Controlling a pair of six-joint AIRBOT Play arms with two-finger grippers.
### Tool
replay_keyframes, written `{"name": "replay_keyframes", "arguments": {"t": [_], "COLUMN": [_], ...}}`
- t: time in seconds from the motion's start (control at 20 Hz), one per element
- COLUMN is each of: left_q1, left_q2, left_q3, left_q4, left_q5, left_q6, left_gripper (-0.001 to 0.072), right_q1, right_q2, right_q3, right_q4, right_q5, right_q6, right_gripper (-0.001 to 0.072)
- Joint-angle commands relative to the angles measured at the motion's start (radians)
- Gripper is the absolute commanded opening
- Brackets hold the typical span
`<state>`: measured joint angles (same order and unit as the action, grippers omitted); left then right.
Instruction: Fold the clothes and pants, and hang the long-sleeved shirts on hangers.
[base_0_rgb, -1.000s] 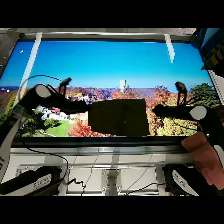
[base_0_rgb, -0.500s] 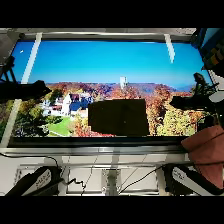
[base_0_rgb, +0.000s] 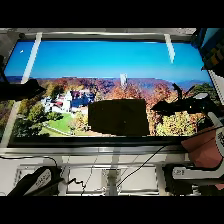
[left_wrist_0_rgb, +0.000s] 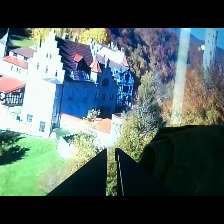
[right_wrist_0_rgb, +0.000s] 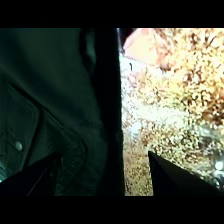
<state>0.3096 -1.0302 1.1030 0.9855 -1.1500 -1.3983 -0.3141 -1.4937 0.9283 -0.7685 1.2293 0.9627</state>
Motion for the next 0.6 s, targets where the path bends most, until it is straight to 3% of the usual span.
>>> {"name": "replay_keyframes", "arguments": {"t": [0.0, 0.3, 0.55], "left_q1": [0.002, 0.002, 0.002], "left_q2": [0.002, 0.002, 0.002], "left_q3": [0.001, 0.001, 0.001], "left_q4": [0.002, 0.002, 0.002], "left_q5": [0.001, 0.001, 0.001], "left_q6": [0.0, 0.0, 0.0], "left_gripper": [0.0094, 0.0094, 0.0094], "right_q1": [0.068, 0.182, 0.251], "right_q2": [-0.06, -0.115, -0.152], "right_q3": [0.0, 0.0, 0.001], "right_q4": [-0.056, -0.017, 0.013], "right_q5": [-0.038, -0.132, -0.128], "right_q6": [-0.014, -0.011, -0.071], "right_gripper": [0.0621, 0.061, 0.0491]}}
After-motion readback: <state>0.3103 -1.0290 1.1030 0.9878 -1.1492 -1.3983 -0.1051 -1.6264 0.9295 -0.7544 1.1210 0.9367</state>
